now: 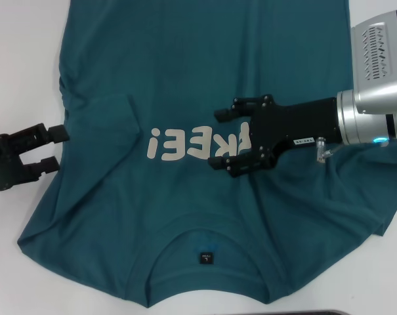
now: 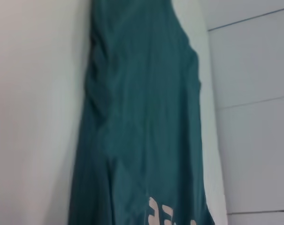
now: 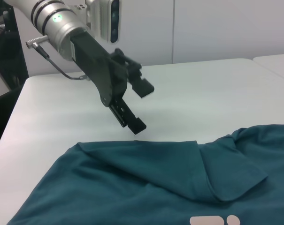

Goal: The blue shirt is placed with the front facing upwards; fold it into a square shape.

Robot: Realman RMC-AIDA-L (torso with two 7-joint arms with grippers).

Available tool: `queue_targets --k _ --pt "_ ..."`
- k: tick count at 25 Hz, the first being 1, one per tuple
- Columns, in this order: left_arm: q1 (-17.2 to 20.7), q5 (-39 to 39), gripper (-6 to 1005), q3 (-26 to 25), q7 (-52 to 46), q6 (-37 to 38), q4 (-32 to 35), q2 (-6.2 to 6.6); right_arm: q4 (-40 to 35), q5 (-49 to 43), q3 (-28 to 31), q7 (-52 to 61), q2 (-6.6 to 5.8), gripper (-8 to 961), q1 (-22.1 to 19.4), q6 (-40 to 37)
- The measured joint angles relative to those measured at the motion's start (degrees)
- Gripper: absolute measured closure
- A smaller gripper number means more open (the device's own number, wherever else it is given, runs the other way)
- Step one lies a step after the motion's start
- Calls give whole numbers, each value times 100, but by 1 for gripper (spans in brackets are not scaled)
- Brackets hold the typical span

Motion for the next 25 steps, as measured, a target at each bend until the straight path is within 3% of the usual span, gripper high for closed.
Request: queue_targets --k 25 --pt "-7 336 35 197 -5 -451 118 -73 0 2 22 -14 0 74 -27 -1"
